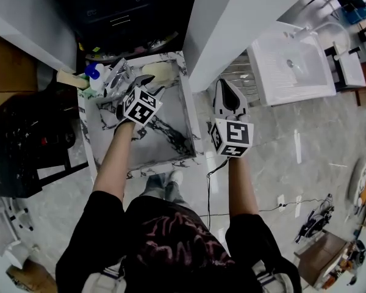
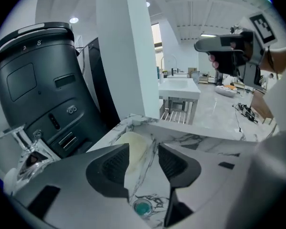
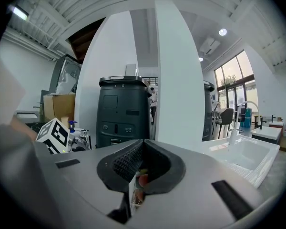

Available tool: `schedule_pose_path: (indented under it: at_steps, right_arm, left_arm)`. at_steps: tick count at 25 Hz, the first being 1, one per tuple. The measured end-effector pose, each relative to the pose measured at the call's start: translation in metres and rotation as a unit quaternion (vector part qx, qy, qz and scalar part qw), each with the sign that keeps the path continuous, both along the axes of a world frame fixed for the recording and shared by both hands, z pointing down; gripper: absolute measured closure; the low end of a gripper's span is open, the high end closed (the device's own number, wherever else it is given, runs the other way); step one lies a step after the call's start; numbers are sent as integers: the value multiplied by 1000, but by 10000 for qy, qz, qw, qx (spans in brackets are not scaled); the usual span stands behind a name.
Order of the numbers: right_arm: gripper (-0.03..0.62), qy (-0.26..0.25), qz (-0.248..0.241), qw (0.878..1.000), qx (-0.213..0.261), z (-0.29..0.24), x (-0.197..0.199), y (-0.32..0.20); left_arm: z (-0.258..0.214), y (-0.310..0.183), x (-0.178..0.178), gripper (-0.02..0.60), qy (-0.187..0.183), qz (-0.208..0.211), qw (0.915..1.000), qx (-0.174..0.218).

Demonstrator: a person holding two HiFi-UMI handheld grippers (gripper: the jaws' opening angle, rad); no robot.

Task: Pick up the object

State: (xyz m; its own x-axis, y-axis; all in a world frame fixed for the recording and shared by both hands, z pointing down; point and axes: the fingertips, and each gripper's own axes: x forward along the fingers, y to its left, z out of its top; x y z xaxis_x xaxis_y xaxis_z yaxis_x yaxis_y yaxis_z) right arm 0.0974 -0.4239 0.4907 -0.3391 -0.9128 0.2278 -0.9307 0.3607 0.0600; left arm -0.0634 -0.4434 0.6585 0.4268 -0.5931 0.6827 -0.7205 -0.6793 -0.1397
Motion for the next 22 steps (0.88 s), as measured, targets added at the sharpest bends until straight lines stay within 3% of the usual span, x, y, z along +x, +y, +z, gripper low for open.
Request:
schedule_pose_path:
  at_steps: [15, 22]
  right_arm:
    - [579, 103, 231, 9995, -188, 27, 23, -17]
    - [579, 75, 269, 9994, -226, 33, 23, -21]
  left_arm:
    - [64, -28, 3, 379, -555, 456, 9959, -540]
    - [69, -30, 1, 493, -618, 425, 9955, -578]
